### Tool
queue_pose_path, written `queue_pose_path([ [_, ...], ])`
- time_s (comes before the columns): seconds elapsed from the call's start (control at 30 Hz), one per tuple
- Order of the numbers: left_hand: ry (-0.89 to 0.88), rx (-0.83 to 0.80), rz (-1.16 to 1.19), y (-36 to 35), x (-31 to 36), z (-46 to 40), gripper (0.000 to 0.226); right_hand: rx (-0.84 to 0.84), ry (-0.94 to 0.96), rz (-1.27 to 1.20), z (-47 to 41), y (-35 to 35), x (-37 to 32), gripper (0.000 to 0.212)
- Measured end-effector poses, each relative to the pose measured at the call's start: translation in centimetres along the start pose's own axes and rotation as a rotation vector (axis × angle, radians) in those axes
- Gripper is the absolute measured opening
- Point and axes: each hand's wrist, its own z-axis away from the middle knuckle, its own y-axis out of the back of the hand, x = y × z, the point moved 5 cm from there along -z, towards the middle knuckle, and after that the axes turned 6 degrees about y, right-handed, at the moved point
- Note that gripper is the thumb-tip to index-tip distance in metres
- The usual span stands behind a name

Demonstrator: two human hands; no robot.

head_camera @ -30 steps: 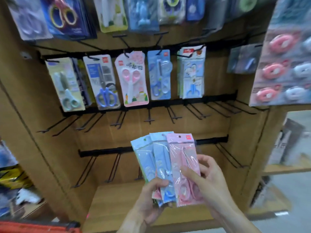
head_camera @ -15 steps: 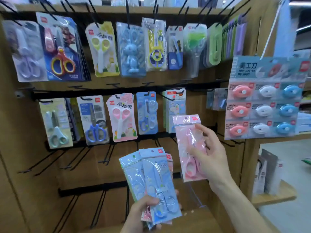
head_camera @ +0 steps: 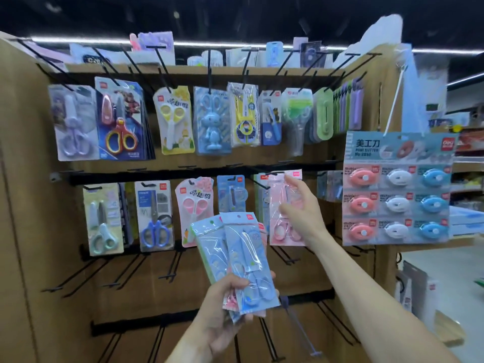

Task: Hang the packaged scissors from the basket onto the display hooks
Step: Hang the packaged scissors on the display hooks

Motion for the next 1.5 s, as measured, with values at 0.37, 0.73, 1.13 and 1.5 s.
queue_pose_path([
  [0.37, -0.053, -0.057, 0.037, -0.5, 0.7, 0.6, 0.066, -0.02, -0.078, 0.004, -0.7, -0.1, 1.0, 0.075],
  [0.73, -0.047, -0.017, 0.035, 0.4, 1.1, 0.8, 0.078, 0.009, -0.099, -0.063, -1.7, -0.5, 1.1, 0.073],
  [1.13, -0.043, -0.03, 0.028, 0.5, 1.0, 1.0, 0.089, -0.019, -0.058, -0.065, -1.9, -0.2, 1.4, 0.08],
  [1.5, -0.049, -0.05, 0.03, 0.3, 1.1, 0.9, 0.085, -0.049, -0.056, 0.016, -2.0, 0.0, 1.9, 0.08],
])
